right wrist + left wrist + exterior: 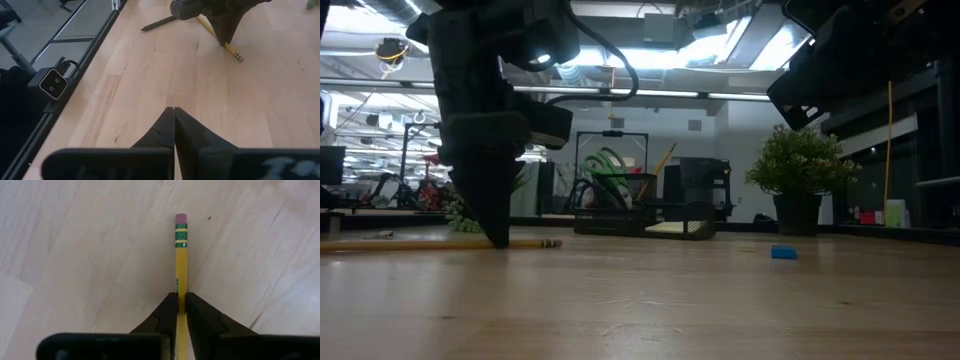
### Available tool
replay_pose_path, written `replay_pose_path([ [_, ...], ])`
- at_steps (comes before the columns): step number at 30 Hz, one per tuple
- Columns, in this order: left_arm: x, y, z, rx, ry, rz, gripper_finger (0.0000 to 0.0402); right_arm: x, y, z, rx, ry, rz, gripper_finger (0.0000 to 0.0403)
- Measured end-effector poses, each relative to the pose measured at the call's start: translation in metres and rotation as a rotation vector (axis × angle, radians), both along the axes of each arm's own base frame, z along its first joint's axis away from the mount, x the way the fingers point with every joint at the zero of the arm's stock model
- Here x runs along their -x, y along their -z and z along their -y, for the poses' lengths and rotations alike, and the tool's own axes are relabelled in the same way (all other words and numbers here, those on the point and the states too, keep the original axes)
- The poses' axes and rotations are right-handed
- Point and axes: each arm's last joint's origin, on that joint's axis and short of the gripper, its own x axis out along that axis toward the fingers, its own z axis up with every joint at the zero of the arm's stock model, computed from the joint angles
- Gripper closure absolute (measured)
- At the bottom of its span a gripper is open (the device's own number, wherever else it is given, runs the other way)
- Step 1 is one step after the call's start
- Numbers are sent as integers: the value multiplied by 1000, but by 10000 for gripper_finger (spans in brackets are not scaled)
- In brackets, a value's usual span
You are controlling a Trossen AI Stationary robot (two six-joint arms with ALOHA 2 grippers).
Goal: Pick and place office supplies into organizer
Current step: Put the pencil into the desk organizer
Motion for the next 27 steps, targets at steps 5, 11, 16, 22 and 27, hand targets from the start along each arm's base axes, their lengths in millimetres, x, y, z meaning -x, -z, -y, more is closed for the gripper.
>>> replay_pose_path([
  [5,0,0,0,-4,18,-1,373,0,0,0,0,0,0,395],
  [11,2,-9,0,-1,76,31,374,0,0,0,3,-2,1,395],
  [16,2,-28,0,-8,122,115,374,0,0,0,3,-2,1,395],
  [22,4,-52,-2,-77,204,240,374,0,0,0,4,-2,0,395],
  [27,5,-80,-6,-221,272,393,375,0,0,0,17,-9,4,395],
])
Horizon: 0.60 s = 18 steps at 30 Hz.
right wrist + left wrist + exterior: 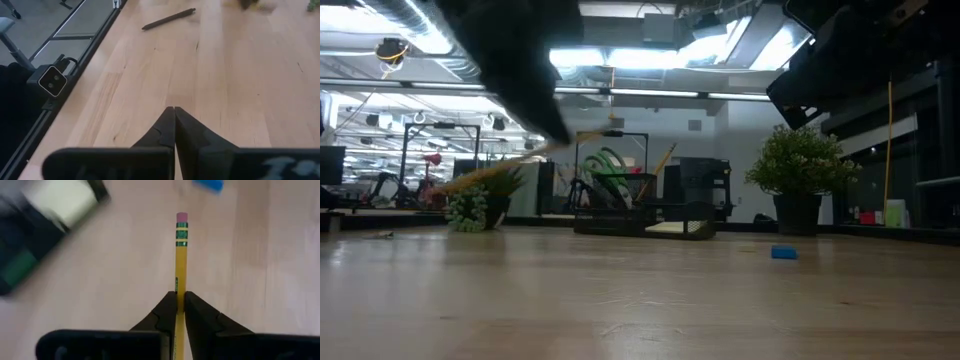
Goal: Pick and place office supplies into organizer
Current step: Put the pencil into the desk organizer
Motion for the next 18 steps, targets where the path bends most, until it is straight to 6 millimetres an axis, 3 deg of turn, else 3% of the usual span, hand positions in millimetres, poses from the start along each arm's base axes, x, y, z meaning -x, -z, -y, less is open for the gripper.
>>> replay_pose_path([
  [11,13,-77,-19,-244,102,408,373,0,-1,0,2,-2,8,395],
  [18,11,-101,-43,-307,192,565,373,-1,-1,0,0,-3,16,395],
])
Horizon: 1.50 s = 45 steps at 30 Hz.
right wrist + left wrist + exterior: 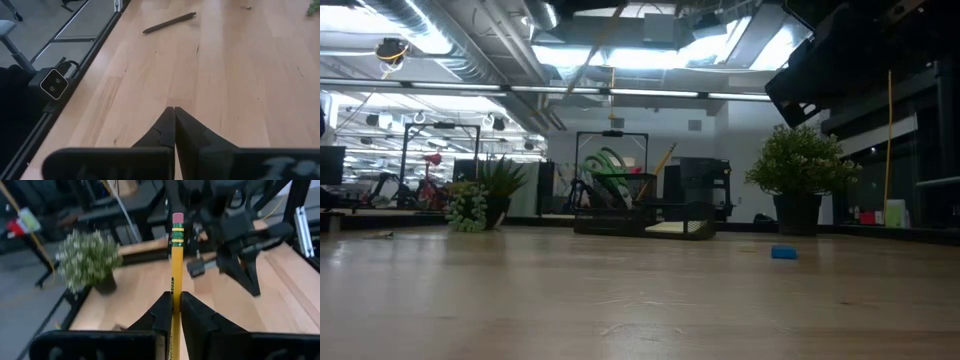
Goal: Pick and place office supplies into organizer
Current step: Put the pencil into the desk organizer
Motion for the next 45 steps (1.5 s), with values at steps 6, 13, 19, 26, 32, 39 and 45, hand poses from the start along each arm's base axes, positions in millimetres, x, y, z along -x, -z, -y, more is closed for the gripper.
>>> replay_pose_path([
  [6,-3,0,-32,1,33,111,373,-1,-1,0,-5,0,12,395],
  [13,6,20,-73,21,2,289,373,-1,-1,0,-6,0,15,395],
  [19,22,34,-105,63,-78,406,373,-1,-2,0,19,-15,35,395],
  [26,26,48,-127,38,-152,440,373,-3,-6,-1,54,-31,87,395],
  [32,17,61,-144,11,-140,506,373,-3,-6,1,93,20,97,395],
  [39,9,86,-164,39,-180,520,373,-3,-6,1,95,26,97,395],
  [45,6,103,-174,57,-203,523,374,-3,-6,1,98,25,97,395],
])
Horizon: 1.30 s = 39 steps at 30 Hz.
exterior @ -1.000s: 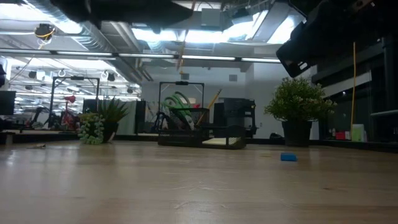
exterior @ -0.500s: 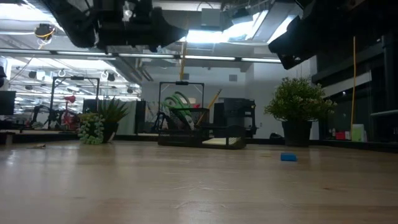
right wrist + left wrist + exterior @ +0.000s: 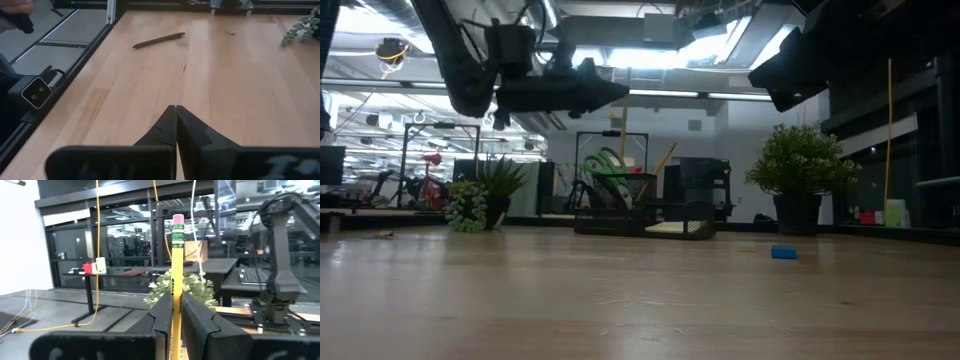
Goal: Pick and place office supplies into organizer
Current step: Put the pencil into the desk organizer
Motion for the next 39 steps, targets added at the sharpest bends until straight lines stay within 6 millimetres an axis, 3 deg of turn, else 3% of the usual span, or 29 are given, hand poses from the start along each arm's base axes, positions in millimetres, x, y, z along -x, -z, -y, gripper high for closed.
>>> replay_pose_path([
  [12,-8,31,-7,97,7,-36,374,0,0,0,3,0,0,395],
  [39,-13,44,-1,163,36,-135,371,0,1,0,10,-2,-11,395],
])
